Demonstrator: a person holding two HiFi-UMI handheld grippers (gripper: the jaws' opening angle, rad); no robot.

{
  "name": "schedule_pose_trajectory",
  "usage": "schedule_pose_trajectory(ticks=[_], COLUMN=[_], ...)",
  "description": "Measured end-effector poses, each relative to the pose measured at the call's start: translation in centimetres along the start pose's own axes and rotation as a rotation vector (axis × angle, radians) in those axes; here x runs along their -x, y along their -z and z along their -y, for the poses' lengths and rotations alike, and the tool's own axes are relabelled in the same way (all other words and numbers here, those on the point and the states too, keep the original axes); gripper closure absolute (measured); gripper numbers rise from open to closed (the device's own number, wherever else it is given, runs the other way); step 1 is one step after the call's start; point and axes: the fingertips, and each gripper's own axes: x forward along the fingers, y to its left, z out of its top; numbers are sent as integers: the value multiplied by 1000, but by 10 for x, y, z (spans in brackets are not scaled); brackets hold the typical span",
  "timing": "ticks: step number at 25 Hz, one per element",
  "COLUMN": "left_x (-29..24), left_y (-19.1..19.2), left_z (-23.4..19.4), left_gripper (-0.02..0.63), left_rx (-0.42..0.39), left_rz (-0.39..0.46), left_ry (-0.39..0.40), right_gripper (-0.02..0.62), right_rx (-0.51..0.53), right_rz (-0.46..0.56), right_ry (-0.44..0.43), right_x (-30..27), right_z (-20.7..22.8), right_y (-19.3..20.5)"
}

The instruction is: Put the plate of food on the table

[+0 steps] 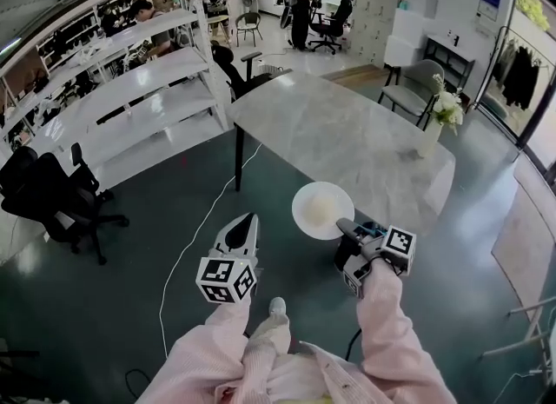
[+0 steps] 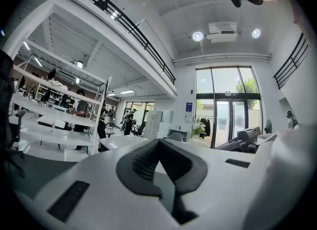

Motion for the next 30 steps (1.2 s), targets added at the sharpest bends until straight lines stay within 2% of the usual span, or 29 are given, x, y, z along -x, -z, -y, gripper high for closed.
schedule_pose_trajectory(ticks=[12, 19, 30], left_x=[-129, -176, -247], left_y=[-19, -24, -22], left_z=[-80, -102, -146], left_gripper=[615, 615, 615], left_rx=[7, 8, 30], left_rz=[-42, -52, -69], left_ry=[40, 67, 44], right_gripper=[568, 568, 568], right_rx=[-38, -45, -69], right_rz=[22, 43, 38], right_ry=[4, -14, 5], right_x=[-128, -170, -237], right_z=[-9, -17, -7], right_y=[-70, -100, -152])
